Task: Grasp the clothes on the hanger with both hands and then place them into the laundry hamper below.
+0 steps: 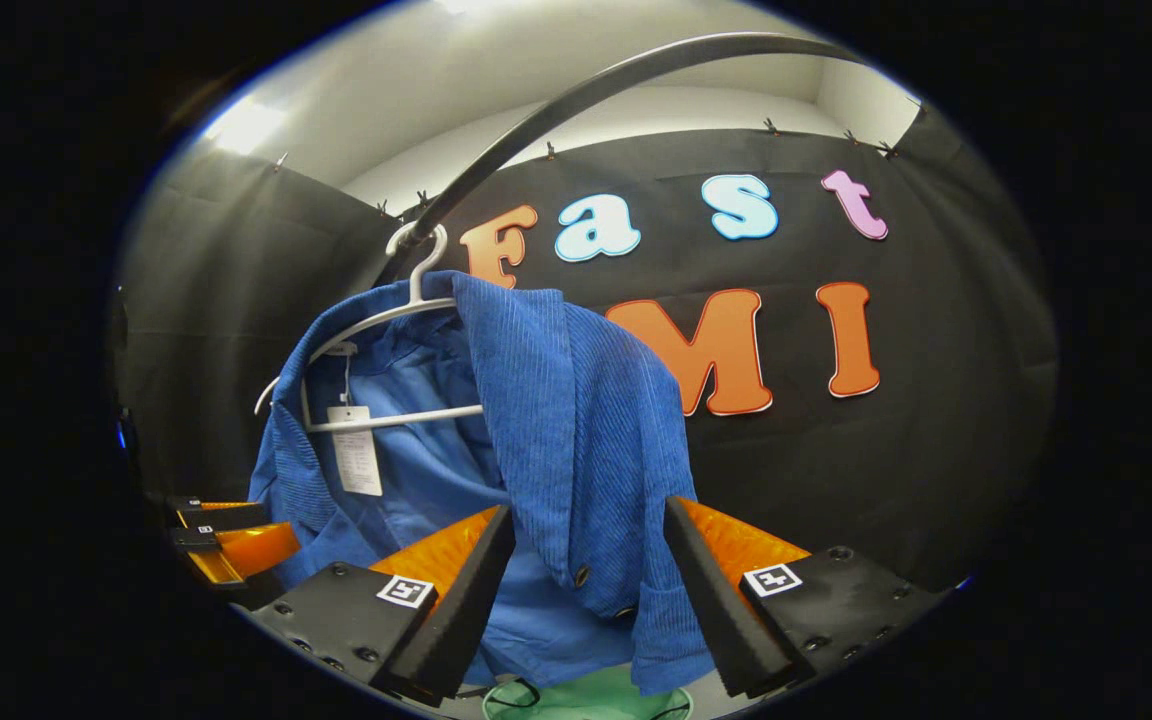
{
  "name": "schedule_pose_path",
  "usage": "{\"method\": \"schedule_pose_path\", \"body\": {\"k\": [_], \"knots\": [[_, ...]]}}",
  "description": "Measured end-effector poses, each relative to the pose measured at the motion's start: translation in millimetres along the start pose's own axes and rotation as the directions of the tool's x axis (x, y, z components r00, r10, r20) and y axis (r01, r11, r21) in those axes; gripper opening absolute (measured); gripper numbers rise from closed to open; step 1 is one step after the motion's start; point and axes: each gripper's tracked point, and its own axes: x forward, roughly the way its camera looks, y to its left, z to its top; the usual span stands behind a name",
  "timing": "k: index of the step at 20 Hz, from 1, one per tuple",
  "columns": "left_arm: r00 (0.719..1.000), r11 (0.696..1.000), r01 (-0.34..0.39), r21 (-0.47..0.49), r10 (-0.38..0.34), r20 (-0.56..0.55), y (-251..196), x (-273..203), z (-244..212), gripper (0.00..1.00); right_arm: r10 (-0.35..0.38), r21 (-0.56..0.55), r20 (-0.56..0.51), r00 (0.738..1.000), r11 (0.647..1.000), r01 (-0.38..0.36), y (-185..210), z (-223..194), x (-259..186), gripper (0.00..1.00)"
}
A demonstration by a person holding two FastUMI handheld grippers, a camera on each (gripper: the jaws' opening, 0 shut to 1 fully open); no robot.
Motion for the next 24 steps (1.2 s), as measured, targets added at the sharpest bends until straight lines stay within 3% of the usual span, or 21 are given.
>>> {"method": "schedule_pose_path", "body": {"k": [6,8,9,11,12,13,17,20,22,23,24], "knots": [[0.999,0.999,-0.029,-0.018,0.028,-0.025,5.9,33.0,-9.0,0.92,0.01,0.052,0.022,1.0,0.999,-0.011,8.5,5.6,27.5,1.0],[0.999,0.999,-0.036,-0.024,0.035,-0.019,7.8,41.0,-8.2,0.92,-0.001,0.059,0.029,1.0,0.998,-0.001,9.2,6.6,39.2,0.87],[0.999,0.999,-0.036,-0.025,0.036,-0.016,9.0,44.9,-7.6,0.95,-0.004,0.066,0.036,0.999,0.998,0.002,9.9,8.2,44.8,0.96],[0.999,0.999,-0.046,-0.017,0.046,-0.014,12.3,52.1,-7.0,0.95,-0.004,0.1,0.028,1.0,0.995,0.001,14.4,5.8,56.4,0.95],[0.998,0.998,-0.057,-0.009,0.057,-0.015,15.4,55.9,-7.3,0.94,0.032,0.064,-0.03,0.999,0.997,-0.03,24.7,-5.4,66.9,0.86],[0.998,0.998,-0.056,-0.009,0.056,-0.015,15.9,58.9,-8.4,0.89,0.035,-0.009,-0.099,0.994,0.999,-0.036,23.3,-17.6,65.9,0.93],[0.999,0.998,-0.036,-0.051,0.036,-0.007,17.6,63.2,-8.6,0.65,0.043,-0.205,-0.045,0.998,0.977,-0.051,47.5,-2.4,68.3,0.88],[0.999,0.997,-0.035,-0.064,0.034,-0.008,24.0,61.7,-7.5,0.39,0.019,-0.188,-0.067,0.998,0.982,-0.031,47.0,-10.8,76.4,0.87],[1.0,0.998,-0.028,-0.055,0.028,-0.003,28.4,61.0,-4.7,0.3,0.016,-0.164,-0.094,0.995,0.986,-0.031,46.0,-20.3,82.7,0.87],[1.0,0.999,-0.023,-0.048,0.023,0.002,28.5,58.7,-3.0,0.25,0.021,-0.155,-0.096,0.995,0.987,-0.036,45.6,-23.4,85.0,0.8],[1.0,0.999,-0.021,-0.043,0.022,0.009,29.3,57.0,-0.1,0.2,0.011,-0.146,-0.093,0.996,0.989,-0.024,42.3,-23.2,86.5,0.8]]}}
